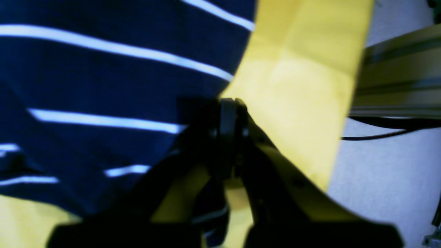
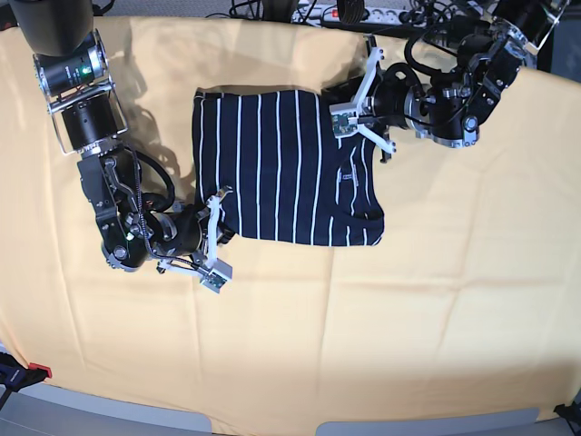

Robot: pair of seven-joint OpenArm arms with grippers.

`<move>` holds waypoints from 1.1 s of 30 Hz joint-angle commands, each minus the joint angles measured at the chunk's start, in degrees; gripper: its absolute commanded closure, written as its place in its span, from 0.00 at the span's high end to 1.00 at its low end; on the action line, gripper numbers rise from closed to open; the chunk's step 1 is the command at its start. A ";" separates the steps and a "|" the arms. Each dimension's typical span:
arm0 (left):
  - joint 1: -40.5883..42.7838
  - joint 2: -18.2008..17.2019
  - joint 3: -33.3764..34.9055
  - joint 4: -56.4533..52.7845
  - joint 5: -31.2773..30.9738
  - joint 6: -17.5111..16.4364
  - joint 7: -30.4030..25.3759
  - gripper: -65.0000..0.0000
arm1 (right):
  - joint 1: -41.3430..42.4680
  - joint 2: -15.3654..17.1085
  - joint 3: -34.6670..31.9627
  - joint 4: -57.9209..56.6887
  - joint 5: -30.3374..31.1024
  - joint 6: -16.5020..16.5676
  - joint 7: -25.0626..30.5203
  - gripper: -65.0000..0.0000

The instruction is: Fold the T-shirt properly

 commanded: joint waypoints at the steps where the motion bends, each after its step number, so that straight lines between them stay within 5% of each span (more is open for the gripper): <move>1: -0.50 -0.92 -0.24 0.50 1.14 0.55 -0.13 0.00 | 1.40 0.35 0.15 0.74 1.07 0.30 0.31 0.00; 9: -4.46 -0.94 -0.22 -4.26 5.09 2.86 -2.69 0.00 | 1.07 0.70 0.15 0.79 8.63 0.30 -7.72 0.00; 17: -16.65 -0.90 0.35 -20.81 0.39 0.44 -5.99 0.00 | -7.37 4.48 0.37 10.75 9.49 0.30 -7.93 0.00; 22: -23.67 0.02 6.73 -29.24 5.35 -0.13 -15.96 0.00 | -15.43 8.74 0.63 21.40 9.35 -5.35 -7.26 0.00; 26: -29.51 4.55 15.32 -38.71 14.25 1.81 -24.96 0.00 | -23.17 9.20 4.87 26.05 5.79 -7.85 -6.38 0.00; 30: -33.99 8.74 20.15 -44.09 17.70 3.54 -23.39 0.00 | -30.27 9.05 12.00 29.33 1.20 -11.85 -3.89 0.00; 33: -36.37 8.55 20.00 -42.27 14.80 3.56 -18.34 0.00 | -33.81 9.07 18.88 32.04 -1.81 -15.15 -2.97 0.00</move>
